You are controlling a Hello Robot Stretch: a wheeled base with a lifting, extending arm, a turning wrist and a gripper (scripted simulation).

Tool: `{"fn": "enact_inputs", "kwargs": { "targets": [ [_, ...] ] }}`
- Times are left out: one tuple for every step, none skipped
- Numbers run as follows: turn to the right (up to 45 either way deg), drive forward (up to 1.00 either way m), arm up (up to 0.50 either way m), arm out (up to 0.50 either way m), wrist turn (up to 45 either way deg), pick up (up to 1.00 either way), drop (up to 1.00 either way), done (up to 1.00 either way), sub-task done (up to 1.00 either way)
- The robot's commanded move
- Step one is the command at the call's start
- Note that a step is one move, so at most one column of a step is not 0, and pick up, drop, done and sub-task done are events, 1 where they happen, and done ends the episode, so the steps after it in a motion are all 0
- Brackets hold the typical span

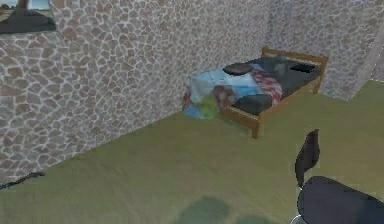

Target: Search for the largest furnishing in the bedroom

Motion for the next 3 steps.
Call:
{"fn": "enact_inputs", "kwargs": {
  "targets": [
    [0.0,0.85,0.00,0.00,0.0,0.00,0.00,0.00,0.00],
    [-42.0,0.00,0.00,0.00,0.0,0.00,0.00,0.00,0.00],
    [0.0,0.05,0.00,0.00,0.0,0.00,0.00,0.00,0.00]
  ]
}}
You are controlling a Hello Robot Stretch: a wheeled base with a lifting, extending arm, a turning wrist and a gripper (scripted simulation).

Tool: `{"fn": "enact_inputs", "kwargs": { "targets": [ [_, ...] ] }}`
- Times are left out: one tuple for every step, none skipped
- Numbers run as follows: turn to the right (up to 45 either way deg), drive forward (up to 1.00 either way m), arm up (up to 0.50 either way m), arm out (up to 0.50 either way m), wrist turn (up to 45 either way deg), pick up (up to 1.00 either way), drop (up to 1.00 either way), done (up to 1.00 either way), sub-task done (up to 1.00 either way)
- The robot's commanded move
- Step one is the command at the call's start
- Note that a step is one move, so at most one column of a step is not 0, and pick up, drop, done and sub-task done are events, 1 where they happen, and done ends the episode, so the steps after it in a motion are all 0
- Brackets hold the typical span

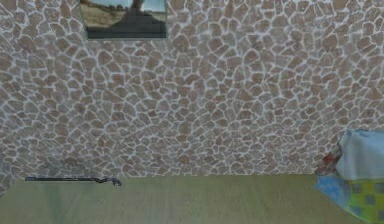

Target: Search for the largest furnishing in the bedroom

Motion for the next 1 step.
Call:
{"fn": "enact_inputs", "kwargs": {
  "targets": [
    [45.0,0.00,0.00,0.00,0.0,0.00,0.00,0.00,0.00]
  ]
}}
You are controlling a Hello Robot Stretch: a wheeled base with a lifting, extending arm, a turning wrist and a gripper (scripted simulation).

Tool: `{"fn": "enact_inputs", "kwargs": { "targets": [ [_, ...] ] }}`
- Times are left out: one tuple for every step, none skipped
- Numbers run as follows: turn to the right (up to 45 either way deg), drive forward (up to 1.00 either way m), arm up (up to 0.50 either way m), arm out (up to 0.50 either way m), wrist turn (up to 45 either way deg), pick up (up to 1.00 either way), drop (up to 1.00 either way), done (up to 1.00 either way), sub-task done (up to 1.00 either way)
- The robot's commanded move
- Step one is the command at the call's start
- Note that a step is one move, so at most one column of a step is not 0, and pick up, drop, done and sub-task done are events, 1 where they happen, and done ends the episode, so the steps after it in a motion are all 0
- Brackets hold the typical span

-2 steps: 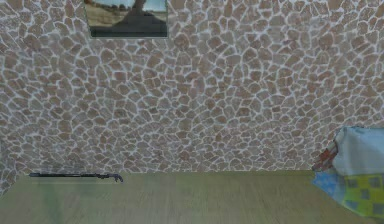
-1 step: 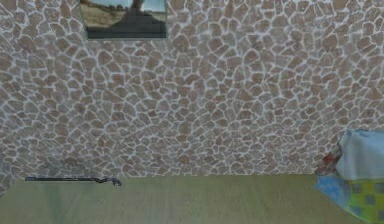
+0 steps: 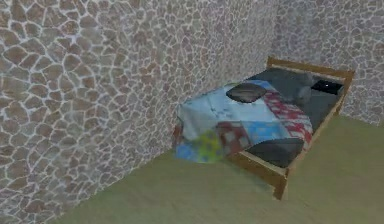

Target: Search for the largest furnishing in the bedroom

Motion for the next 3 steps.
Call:
{"fn": "enact_inputs", "kwargs": {
  "targets": [
    [42.0,0.00,0.00,0.00,0.0,0.00,0.00,0.00,0.00],
    [0.0,0.75,0.00,0.00,0.0,0.00,0.00,0.00,0.00],
    [27.0,0.00,0.00,0.00,0.0,0.00,0.00,0.00,0.00]
  ]
}}
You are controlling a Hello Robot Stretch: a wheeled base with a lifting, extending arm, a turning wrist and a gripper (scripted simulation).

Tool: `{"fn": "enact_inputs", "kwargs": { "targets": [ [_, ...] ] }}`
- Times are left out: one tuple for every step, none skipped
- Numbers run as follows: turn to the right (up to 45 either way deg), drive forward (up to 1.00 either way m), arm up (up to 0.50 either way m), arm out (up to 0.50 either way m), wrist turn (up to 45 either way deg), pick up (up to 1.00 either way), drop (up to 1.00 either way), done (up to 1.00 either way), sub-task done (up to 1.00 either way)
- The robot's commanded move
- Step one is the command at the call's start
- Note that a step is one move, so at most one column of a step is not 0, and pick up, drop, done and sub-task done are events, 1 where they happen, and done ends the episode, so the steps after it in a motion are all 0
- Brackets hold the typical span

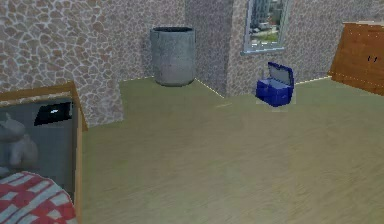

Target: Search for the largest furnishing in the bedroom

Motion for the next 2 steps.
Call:
{"fn": "enact_inputs", "kwargs": {
  "targets": [
    [0.0,0.05,0.00,0.00,0.0,0.00,0.00,0.00,0.00],
    [-45.0,0.00,0.00,0.00,0.0,0.00,0.00,0.00,0.00]
  ]
}}
